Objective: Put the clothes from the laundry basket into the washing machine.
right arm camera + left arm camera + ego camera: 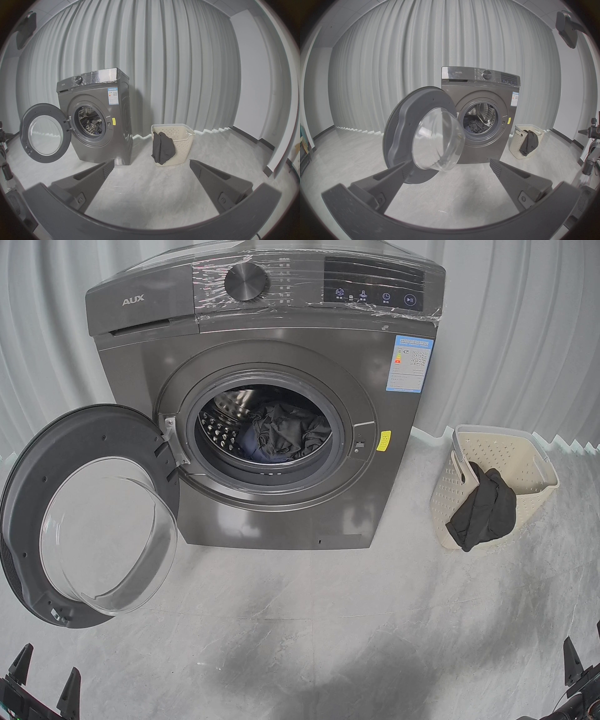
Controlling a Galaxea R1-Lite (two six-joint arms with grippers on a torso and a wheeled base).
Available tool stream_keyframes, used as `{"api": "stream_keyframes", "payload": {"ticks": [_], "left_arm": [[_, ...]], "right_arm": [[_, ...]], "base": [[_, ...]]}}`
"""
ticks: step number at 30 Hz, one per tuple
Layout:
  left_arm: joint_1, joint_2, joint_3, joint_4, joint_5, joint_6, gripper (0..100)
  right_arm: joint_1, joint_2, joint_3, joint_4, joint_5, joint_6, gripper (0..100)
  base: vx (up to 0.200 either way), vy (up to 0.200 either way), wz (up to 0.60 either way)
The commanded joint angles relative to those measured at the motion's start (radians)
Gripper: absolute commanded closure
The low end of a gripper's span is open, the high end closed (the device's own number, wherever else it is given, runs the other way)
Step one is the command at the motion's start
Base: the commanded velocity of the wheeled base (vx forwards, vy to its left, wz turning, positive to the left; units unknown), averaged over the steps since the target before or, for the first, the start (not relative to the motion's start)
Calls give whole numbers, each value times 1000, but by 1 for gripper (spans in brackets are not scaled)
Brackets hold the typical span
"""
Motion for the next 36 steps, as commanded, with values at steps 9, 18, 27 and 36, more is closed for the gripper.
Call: {"api": "stream_keyframes", "payload": {"ticks": [9, 18, 27, 36], "left_arm": [[0, -13, 18, -1, 1, 4, 0], [0, -13, 18, 1, 1, 8, 0], [0, -13, 18, 1, 1, 11, 0], [0, -13, 18, 1, 1, 11, 0]], "right_arm": [[0, 1, 0, -1, 26, 9, 0], [0, 1, 2, -4, 15, 11, 0], [0, 3, 3, -12, 26, 9, 0], [-1, 3, 3, -9, 26, 9, 0]], "base": [[0, -200, 0], [0, -200, 0], [0, -200, 0], [0, -200, 0]]}}
